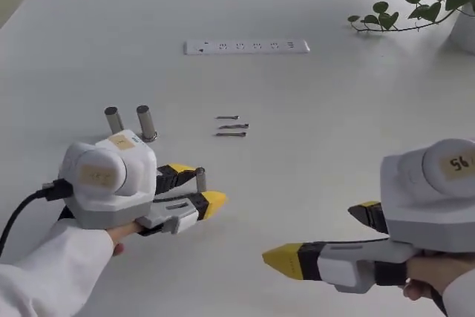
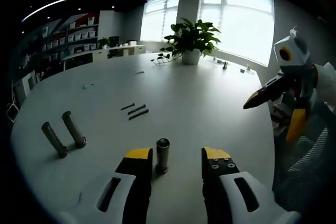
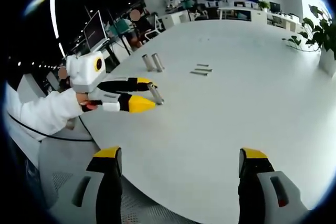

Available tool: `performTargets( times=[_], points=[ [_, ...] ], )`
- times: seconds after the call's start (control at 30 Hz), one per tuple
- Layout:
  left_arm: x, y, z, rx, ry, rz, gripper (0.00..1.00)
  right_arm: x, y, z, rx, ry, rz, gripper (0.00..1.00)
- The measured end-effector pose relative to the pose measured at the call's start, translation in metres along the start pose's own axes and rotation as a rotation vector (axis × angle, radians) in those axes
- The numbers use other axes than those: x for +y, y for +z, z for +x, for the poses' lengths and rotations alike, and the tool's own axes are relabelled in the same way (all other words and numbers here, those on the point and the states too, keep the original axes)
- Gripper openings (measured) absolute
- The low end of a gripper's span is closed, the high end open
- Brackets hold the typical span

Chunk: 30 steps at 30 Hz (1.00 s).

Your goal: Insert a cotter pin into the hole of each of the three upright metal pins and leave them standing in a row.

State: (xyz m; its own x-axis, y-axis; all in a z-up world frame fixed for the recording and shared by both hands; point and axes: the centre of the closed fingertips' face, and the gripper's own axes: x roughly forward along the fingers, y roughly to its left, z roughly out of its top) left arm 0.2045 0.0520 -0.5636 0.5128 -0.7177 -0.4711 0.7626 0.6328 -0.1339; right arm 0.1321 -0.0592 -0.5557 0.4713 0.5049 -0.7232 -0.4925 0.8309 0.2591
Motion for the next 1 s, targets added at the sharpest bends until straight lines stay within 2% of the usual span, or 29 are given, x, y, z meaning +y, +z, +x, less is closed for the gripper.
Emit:
performTargets(
  times=[0.2,0.3,0.37,0.43,0.5,0.67,0.77,0.9,1.0],
  points=[
    [-0.008,0.001,-0.016,0.006,-0.049,0.024,0.6,0.0,-0.002,0.0,0.007,0.0,-0.002,0.91],
    [-0.006,-0.004,-0.022,0.022,-0.063,0.03,0.69,0.0,-0.001,0.001,0.008,0.001,-0.004,0.91],
    [-0.004,-0.011,-0.027,0.06,-0.057,0.005,0.79,0.001,-0.001,0.001,0.01,0.003,-0.006,0.91],
    [-0.004,-0.014,-0.031,0.062,-0.061,0.021,0.89,0.001,-0.001,0.002,0.012,0.004,-0.01,0.91],
    [-0.003,-0.017,-0.036,0.075,-0.067,0.015,0.9,0.001,0.0,0.002,0.013,0.004,-0.011,0.91],
    [0.001,-0.033,-0.045,0.101,-0.085,-0.048,0.97,0.002,0.0,0.002,0.019,0.005,-0.016,0.9],
    [0.006,-0.035,-0.05,0.096,-0.061,-0.078,1.0,0.002,0.0,0.001,0.019,0.006,-0.02,0.9],
    [0.011,-0.042,-0.056,0.12,-0.038,-0.072,1.0,0.002,0.0,0.002,0.025,0.006,-0.03,0.9],
    [0.011,-0.041,-0.06,0.114,-0.036,-0.083,1.0,0.0,0.003,0.002,0.031,0.001,-0.054,0.9]
  ],
)
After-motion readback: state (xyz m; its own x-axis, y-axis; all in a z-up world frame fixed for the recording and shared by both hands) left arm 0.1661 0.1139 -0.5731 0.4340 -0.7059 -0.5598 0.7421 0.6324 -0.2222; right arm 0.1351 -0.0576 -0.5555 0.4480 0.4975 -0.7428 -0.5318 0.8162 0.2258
